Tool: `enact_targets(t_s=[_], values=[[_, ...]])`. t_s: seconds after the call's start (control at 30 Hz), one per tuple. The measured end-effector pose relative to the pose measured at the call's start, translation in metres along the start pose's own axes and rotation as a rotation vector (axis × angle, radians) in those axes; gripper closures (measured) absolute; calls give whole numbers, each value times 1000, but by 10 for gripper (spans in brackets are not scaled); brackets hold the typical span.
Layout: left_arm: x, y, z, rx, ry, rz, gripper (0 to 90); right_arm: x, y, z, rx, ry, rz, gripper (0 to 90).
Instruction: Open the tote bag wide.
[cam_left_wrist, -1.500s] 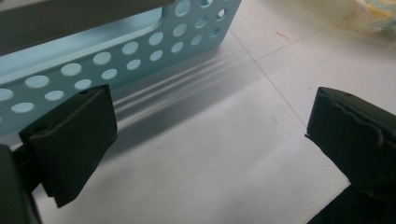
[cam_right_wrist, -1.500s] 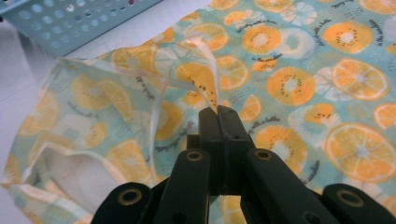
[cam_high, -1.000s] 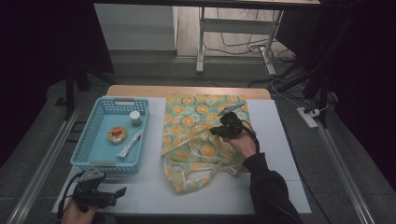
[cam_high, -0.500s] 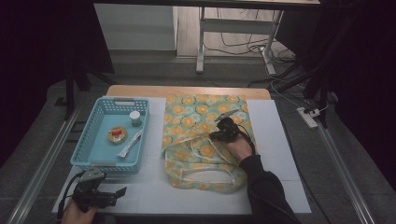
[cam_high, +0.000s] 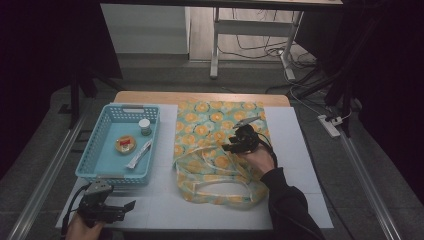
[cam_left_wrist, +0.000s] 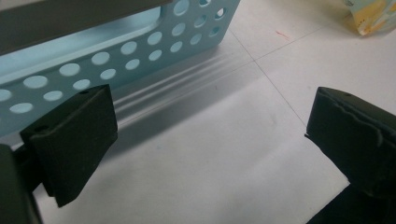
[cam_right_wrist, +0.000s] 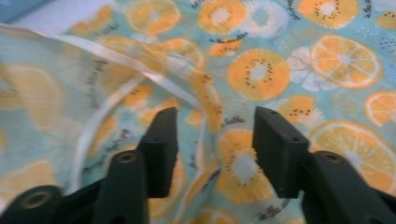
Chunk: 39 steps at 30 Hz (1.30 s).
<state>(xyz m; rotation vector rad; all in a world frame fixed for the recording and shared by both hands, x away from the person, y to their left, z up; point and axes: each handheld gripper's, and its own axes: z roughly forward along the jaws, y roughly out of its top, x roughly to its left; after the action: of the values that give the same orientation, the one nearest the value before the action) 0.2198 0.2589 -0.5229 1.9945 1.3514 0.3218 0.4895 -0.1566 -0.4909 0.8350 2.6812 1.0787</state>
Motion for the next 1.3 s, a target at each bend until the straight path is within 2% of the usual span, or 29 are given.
enact_targets(t_s=[0.1,0.2,0.23,0.47,0.67,0.77,0.93,0.97,1.03,1.1,1.17,1.2,1.23,1.3], values=[[0,0,0,-1,1,0,21,5,-3,-7,0,18,5,352],[0,0,0,-1,1,1,21,9,-6,-11,0,26,5,312],[0,0,0,0,1,0,21,12,-10,-14,6,32,6,264],[0,0,0,-1,2,-1,21,22,-30,-21,40,21,12,127],[0,0,0,0,3,0,21,29,-42,-22,63,13,-8,111],[0,0,0,0,2,0,21,33,-50,-20,83,16,-29,149],[0,0,0,1,3,4,21,37,-57,-12,126,20,-67,152],[-1,0,0,1,2,2,21,41,-59,-10,131,-7,-107,156],[0,0,0,1,2,1,21,44,-59,-9,139,-20,-127,158],[0,0,0,1,2,2,22,47,-60,-10,135,-19,-161,249],[0,0,0,2,4,4,22,49,-59,-11,136,-9,-171,353],[0,0,0,2,3,4,22,49,-59,-11,136,-9,-171,353],[-1,0,0,3,4,4,22,51,-58,-13,140,-3,-181,452],[-1,0,0,3,5,5,23,53,-58,-13,141,3,-181,524]])
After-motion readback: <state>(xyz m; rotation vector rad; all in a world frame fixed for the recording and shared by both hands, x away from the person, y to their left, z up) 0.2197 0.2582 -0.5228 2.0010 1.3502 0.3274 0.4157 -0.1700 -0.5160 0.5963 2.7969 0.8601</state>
